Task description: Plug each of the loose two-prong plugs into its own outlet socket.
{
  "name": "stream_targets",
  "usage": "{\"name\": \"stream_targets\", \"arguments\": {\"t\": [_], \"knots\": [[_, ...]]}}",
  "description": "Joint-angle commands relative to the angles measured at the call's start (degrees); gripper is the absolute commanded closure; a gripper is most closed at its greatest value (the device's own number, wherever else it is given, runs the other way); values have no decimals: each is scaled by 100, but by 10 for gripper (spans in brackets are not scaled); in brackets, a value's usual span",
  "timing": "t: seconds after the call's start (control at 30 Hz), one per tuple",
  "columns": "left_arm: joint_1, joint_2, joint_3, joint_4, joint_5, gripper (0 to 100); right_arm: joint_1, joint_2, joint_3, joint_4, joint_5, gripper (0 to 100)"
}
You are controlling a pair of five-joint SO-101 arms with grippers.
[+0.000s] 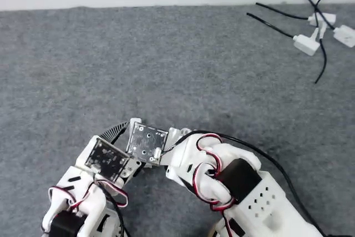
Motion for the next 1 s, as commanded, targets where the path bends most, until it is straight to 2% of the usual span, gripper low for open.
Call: {"name": "stream_targets", "arguments": {"t": [0.0,0.23,0.8,0.97], "knots": [[-62,-79,338,-316,70,761,-382,-4,-642,233,-246,988],[-26,-79,462,-422,308,761,-409,13,-835,277,-255,988],[-9,-79,585,-413,316,761,-418,101,-1380,242,-264,988],[290,-79,655,-422,325,761,-418,602,-1741,312,-255,988]]}}
